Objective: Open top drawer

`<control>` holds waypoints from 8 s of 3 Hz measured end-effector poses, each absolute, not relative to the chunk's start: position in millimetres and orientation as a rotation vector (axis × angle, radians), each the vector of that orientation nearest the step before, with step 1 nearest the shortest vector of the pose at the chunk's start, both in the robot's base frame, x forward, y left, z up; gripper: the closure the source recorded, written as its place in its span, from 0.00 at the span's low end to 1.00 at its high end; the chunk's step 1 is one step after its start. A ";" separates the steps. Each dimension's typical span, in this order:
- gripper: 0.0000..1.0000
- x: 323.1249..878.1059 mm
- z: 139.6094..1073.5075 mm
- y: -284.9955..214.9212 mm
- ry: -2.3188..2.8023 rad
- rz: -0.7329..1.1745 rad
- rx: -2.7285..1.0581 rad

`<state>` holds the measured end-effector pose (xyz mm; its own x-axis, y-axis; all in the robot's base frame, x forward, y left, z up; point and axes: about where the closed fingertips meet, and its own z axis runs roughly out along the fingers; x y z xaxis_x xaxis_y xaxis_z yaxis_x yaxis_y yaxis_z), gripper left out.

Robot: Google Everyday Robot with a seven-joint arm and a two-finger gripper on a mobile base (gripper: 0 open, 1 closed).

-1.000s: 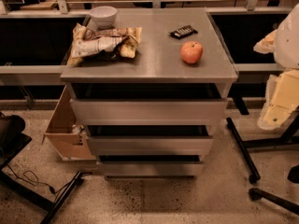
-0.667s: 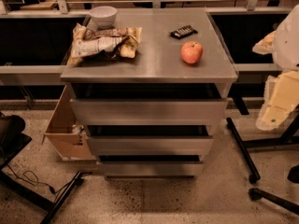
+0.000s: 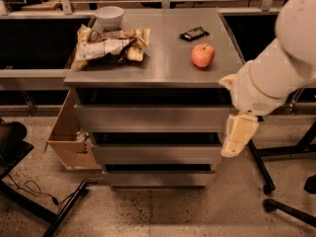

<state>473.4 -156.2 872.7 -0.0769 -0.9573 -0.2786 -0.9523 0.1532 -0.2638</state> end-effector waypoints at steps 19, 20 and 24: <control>1.00 508.3 692.3 -164.0 2.367 0.077 -1.903; 1.00 477.1 689.3 -177.1 2.439 0.102 -1.891; 1.00 429.0 688.0 -190.7 2.565 0.166 -1.845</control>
Offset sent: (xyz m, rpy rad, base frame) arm 0.1417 0.0408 -0.1167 -0.1969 -0.1562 0.1873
